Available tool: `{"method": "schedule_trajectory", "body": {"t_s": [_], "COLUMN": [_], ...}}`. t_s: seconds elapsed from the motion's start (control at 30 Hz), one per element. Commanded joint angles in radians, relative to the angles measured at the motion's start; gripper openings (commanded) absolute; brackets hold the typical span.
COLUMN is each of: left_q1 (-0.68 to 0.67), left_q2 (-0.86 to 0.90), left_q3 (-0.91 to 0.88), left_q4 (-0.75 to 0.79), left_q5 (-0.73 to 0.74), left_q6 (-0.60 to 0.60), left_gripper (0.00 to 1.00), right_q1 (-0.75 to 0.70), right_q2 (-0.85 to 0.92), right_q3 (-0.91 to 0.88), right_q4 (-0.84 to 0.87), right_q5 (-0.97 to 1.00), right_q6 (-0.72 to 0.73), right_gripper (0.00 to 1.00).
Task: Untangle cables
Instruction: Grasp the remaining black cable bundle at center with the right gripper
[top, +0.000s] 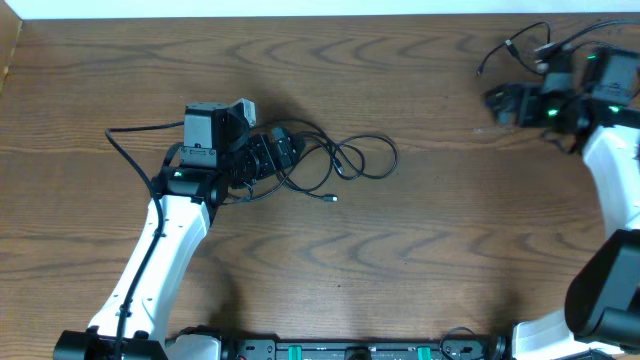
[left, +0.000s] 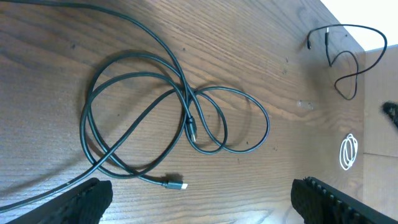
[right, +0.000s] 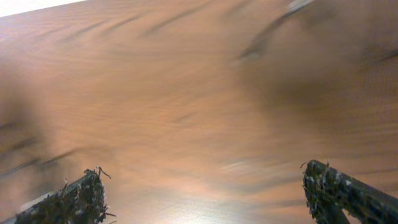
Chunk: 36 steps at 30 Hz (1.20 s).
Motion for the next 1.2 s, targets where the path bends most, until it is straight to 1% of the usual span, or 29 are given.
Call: {"method": "schedule_trajectory", "body": {"t_s": [0.0,0.1,0.17,0.2,0.27,0.33,0.4,0.43,0.53,0.63,0.8,0.93,1.03,1.07,1.1,1.13,1.17], "left_q1": [0.004,0.004,0.004,0.004,0.004,0.008,0.035,0.071,0.153,0.237,0.326,0.341,0.341,0.341,0.341,0.341,0.341], "left_q2": [-0.006,-0.006,-0.006,-0.006,-0.006,-0.009,-0.018,-0.033,-0.069,-0.112,-0.164,-0.178,-0.179,-0.179,-0.179,-0.179,-0.179], "left_q3": [0.007,0.007,0.007,0.007,0.007,0.008,0.008,0.008,0.008,0.008,0.008,0.008,0.008,0.008,0.008,0.008,0.008], "left_q4": [-0.002,-0.002,-0.002,-0.002,0.008,0.018,0.034,0.028,-0.026,-0.111,-0.228,-0.263,-0.264,-0.264,-0.264,-0.264,-0.265], "left_q5": [-0.013,-0.013,-0.013,-0.013,-0.012,-0.012,0.028,0.052,0.052,0.052,0.051,0.051,0.052,0.052,0.052,0.052,0.052], "left_q6": [0.017,0.017,0.017,0.017,-0.002,0.0,0.01,0.01,0.009,0.005,0.005,0.005,0.005,0.005,0.005,0.005,0.005], "left_gripper": [0.96,0.96,0.96,0.96,0.97,0.96,0.97,0.96,0.96,0.97,0.96,0.96,0.96,0.96,0.96,0.96,0.96], "right_q1": [0.138,0.263,0.352,0.398,0.484,0.571,0.638,0.68,0.737,0.767,0.808,0.837,0.847,0.848,0.85,0.85,0.85], "right_q2": [0.026,0.038,0.041,0.041,0.041,0.043,0.052,0.063,0.108,0.172,0.28,0.353,0.409,0.421,0.44,0.453,0.467], "right_q3": [-0.022,-0.054,-0.065,-0.068,-0.068,-0.068,-0.068,-0.068,-0.068,-0.068,-0.068,-0.068,-0.068,-0.068,-0.068,-0.068,-0.068], "right_q4": [-0.087,-0.087,-0.069,-0.051,-0.01,0.045,0.101,0.143,0.217,0.275,0.379,0.495,0.573,0.584,0.595,0.595,0.591], "right_q5": [-0.238,-0.237,-0.214,-0.163,0.012,0.231,0.376,0.435,0.451,0.45,0.344,0.397,0.433,0.443,0.46,0.472,0.488], "right_q6": [0.103,0.082,0.003,-0.028,-0.056,-0.071,-0.097,-0.122,-0.164,-0.163,-0.183,-0.192,-0.188,-0.188,-0.188,-0.188,-0.18], "right_gripper": [0.99,0.99,0.99,0.99,0.99,0.99,0.99,0.99,0.99,0.99,0.99,0.91,0.82,0.75,0.7,0.62,0.5]}}
